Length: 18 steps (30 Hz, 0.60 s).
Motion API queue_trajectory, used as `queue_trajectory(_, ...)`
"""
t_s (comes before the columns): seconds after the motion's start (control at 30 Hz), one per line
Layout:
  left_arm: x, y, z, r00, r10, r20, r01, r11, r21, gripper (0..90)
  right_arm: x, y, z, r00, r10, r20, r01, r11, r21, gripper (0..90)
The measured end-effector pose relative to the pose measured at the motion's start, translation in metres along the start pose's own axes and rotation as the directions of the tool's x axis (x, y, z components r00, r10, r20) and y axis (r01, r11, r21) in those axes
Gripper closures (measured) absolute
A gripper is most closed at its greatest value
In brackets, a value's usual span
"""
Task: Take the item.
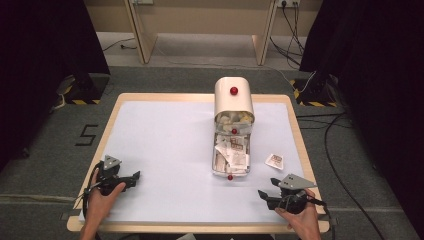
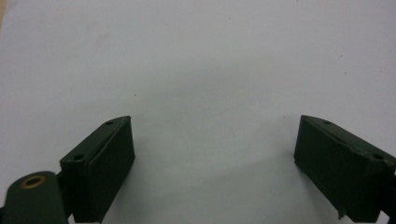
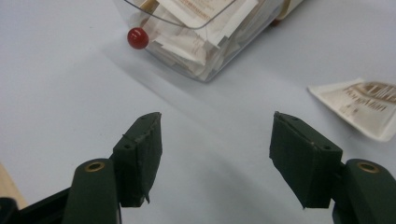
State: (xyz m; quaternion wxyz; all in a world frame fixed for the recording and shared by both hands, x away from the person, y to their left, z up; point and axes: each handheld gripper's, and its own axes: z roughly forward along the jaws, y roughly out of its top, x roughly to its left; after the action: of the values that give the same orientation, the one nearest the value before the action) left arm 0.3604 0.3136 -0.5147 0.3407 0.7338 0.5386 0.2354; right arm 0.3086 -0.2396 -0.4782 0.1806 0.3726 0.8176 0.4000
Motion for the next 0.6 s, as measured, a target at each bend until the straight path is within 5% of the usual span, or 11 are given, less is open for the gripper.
queue_trajectory(0.2, 0.000, 0.000, 0.000, 1.0000, 0.000, 0.000, 0.000, 1.0000, 0.000, 11.4, -0.006, -0.011, 0.000, 0.9984, 0.055, -0.006, -0.055, 0.998, 0.044, 33.1)
queue_trajectory(0.6, 0.000, 0.000, 0.000, 1.0000, 0.000, 0.000, 0.000, 1.0000, 0.000, 11.4, -0.003, -0.018, 0.004, 0.9992, 0.041, 0.003, -0.041, 0.989, 0.142, 27.9)
